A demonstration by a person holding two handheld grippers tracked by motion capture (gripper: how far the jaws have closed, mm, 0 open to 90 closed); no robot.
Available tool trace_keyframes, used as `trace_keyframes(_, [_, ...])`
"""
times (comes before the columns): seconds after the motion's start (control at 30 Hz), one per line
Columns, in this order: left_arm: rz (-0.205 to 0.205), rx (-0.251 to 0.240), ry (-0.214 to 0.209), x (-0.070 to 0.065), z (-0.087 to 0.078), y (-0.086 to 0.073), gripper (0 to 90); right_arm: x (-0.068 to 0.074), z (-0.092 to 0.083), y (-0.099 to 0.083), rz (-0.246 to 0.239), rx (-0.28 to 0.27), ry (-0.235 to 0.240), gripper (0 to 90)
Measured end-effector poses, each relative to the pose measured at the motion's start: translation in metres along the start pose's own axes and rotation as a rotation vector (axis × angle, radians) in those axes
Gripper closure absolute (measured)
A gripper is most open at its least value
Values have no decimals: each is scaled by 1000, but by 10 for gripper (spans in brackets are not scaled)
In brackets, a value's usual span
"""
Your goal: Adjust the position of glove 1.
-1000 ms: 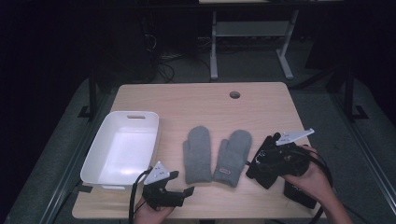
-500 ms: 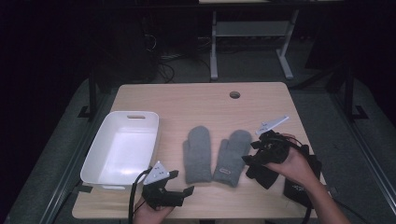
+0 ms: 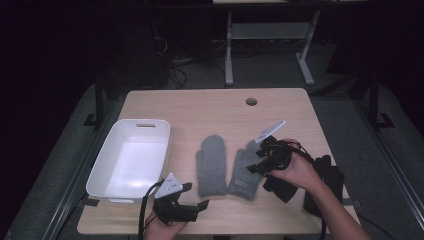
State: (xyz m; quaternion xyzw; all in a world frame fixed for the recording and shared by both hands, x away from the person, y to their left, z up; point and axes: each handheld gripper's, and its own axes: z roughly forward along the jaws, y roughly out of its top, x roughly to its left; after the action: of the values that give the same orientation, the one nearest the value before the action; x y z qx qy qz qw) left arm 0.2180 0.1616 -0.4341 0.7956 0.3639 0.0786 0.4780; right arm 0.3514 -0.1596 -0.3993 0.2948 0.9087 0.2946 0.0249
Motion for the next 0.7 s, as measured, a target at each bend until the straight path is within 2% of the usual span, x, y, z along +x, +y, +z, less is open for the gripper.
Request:
trace_keyframes(0.3, [0, 0, -4, -2, 2, 0, 180, -3, 20, 3, -32, 42, -38, 292])
trace_keyframes(0.37, [6, 7, -4, -2, 2, 0, 180, -3, 25, 3, -29, 59, -33, 306])
trace_keyframes(0.4, [1, 6, -6, -3, 3, 0, 180, -4, 28, 3, -48, 65, -44, 307])
trace_keyframes(0.43, [1, 6, -6, -3, 3, 0, 180, -4, 28, 3, -48, 65, -44, 307])
trace_keyframes(0.57, [8, 9, -5, -3, 3, 0, 180, -7, 38, 1, -42, 91, -50, 345])
trace_keyframes(0.67, [6, 8, -6, -3, 3, -1, 180, -7, 43, -2, -58, 107, -60, 376])
trace_keyframes(0.7, [5, 10, -6, -3, 3, -1, 180, -4, 45, -2, -77, 114, -71, 409])
